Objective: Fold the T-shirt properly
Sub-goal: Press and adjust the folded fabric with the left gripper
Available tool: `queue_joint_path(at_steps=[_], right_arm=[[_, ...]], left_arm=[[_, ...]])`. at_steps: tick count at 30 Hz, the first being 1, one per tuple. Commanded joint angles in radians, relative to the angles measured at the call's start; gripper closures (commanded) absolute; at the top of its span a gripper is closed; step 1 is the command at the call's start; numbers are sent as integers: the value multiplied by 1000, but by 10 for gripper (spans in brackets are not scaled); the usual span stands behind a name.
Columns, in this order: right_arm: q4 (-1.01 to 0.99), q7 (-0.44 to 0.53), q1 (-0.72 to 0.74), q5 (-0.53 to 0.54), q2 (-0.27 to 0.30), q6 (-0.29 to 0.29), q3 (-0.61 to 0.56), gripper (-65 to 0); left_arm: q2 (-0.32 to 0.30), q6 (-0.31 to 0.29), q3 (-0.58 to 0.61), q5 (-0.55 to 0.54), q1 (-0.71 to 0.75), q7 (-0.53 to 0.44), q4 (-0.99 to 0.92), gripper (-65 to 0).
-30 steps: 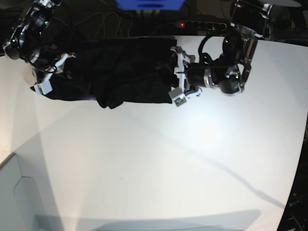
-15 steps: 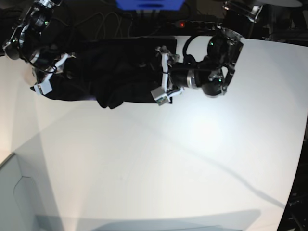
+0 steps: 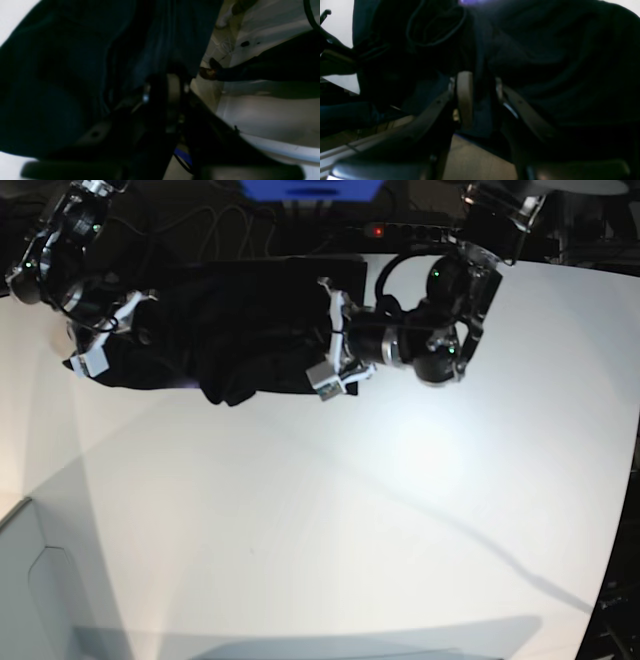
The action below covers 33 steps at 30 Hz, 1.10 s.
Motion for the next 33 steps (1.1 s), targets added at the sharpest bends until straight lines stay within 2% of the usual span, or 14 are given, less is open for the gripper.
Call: queue_joint_path(at_steps=[1, 8, 13, 20, 23, 26, 29, 33], right_arm=[[15, 14, 1, 20, 10, -20, 3, -135], [15, 14, 1, 20, 8, -20, 3, -135], [15, 14, -1, 20, 8, -20, 3, -135], [15, 14, -1, 20, 8, -20, 2, -135], [15, 14, -1, 20, 8, -20, 2, -135], [15, 14, -1, 20, -4, -20, 2, -135], [15, 14, -1, 20, -10, -20, 2, -135], [15, 14, -1, 18, -12, -20, -18, -135]], left_arm=[[15, -4, -1, -23, -26, -16, 13, -65], [55, -7, 59, -23, -87, -14, 11, -65], [90, -9, 106, -21, -133, -14, -61, -65], [107, -9, 125, -23, -162, -19, -85, -74], [109, -7, 125, -23, -161, -22, -87, -136], [104, -7, 111, -34, -156, -22, -78, -245], [89, -7, 30, -106, -150, -17, -84, -362], [21, -7, -70, -216, -121, -17, -85, -498]])
